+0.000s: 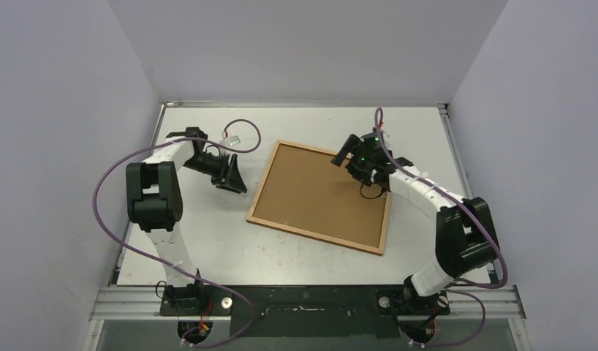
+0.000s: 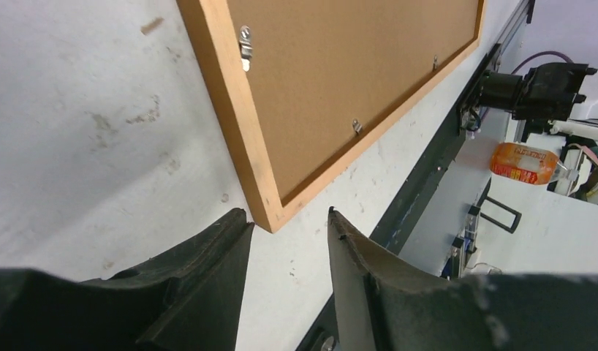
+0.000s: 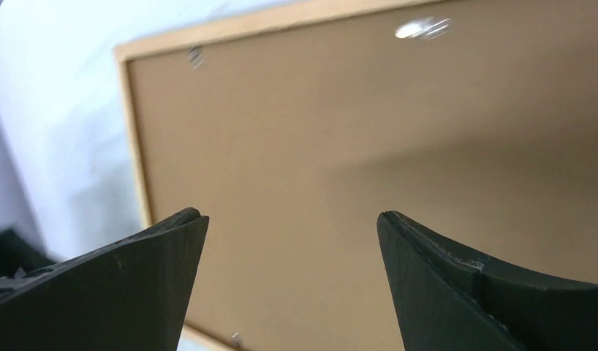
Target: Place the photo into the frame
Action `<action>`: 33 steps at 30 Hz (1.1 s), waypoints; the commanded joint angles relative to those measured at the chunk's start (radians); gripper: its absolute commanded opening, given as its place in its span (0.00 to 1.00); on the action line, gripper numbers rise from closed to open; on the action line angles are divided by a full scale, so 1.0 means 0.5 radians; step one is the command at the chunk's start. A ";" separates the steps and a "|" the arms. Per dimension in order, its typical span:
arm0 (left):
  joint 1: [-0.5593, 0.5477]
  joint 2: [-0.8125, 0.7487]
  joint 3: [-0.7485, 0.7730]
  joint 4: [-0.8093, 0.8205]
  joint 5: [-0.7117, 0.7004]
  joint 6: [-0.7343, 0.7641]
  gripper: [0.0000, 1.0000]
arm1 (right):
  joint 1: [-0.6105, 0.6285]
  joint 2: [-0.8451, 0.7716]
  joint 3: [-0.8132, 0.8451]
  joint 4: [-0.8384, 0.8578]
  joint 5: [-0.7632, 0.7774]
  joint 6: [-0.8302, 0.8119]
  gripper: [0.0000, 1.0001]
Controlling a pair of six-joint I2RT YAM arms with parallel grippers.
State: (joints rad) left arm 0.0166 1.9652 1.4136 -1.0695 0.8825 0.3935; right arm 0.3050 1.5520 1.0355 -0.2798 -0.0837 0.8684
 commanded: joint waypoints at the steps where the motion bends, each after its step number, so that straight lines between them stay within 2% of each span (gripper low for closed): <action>1: 0.006 0.121 0.028 0.298 0.116 -0.286 0.39 | 0.326 0.107 -0.021 0.401 -0.128 0.293 0.90; 5: -0.018 0.169 -0.020 0.461 0.112 -0.415 0.36 | 0.593 0.351 0.081 0.657 -0.146 0.452 0.90; 7: -0.098 0.171 -0.066 0.531 0.073 -0.446 0.34 | 0.679 0.473 0.154 0.750 -0.175 0.537 0.90; 12: -0.119 0.191 -0.157 0.650 0.015 -0.529 0.30 | 0.809 0.737 0.336 0.910 -0.266 0.658 0.90; 21: -0.119 0.209 -0.226 0.743 -0.048 -0.562 0.23 | 0.891 0.978 0.579 0.935 -0.348 0.686 0.90; 33: -0.124 0.219 -0.271 0.798 -0.056 -0.612 0.18 | 0.939 1.087 0.649 0.916 -0.385 0.702 0.90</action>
State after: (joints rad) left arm -0.0486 2.0666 1.2903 -0.7116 0.8577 0.0872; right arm 0.7631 2.0758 1.3170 0.1493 -0.2710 1.2167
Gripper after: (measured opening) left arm 0.190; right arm 0.898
